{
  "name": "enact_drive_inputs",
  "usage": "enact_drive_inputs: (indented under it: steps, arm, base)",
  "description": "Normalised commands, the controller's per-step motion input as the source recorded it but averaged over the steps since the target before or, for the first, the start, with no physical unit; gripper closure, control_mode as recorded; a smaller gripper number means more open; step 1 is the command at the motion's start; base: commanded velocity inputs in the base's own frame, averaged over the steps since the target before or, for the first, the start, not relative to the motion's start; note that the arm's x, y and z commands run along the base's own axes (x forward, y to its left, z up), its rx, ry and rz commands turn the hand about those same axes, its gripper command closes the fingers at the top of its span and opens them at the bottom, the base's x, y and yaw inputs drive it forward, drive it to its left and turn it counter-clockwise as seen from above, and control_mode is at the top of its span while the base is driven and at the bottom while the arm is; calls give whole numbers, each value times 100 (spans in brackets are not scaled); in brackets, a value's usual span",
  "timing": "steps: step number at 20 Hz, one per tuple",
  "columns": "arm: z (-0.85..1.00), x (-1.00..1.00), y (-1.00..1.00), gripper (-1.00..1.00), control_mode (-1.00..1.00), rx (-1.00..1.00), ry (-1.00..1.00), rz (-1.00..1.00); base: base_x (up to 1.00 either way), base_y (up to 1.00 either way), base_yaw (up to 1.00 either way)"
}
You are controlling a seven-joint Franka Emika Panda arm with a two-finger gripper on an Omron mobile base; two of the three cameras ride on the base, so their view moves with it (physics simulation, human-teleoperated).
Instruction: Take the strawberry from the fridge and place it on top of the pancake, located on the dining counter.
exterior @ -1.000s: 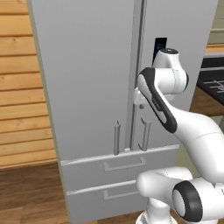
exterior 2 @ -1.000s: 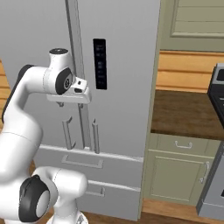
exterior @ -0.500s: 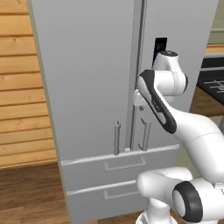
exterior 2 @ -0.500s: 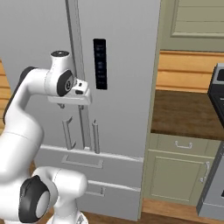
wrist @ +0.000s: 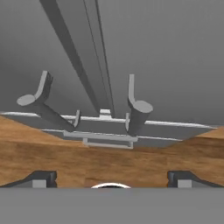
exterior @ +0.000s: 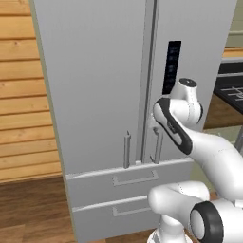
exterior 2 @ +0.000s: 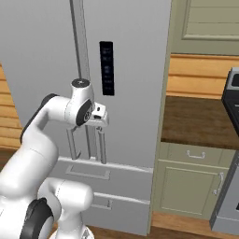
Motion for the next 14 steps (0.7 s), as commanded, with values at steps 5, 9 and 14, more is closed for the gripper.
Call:
enact_drive_inputs:
  steps: [5, 9, 14]
  arm:
    - [-42, 54, -16, -100, -100, -1, 1, 0]
    - [-41, 50, -3, -100, -100, -3, 0, 0]
    - [-35, 45, -11, -100, -100, -4, 0, 0]
  base:
    - [0, 0, 0]
    - [0, 0, 0]
    - [0, 0, 0]
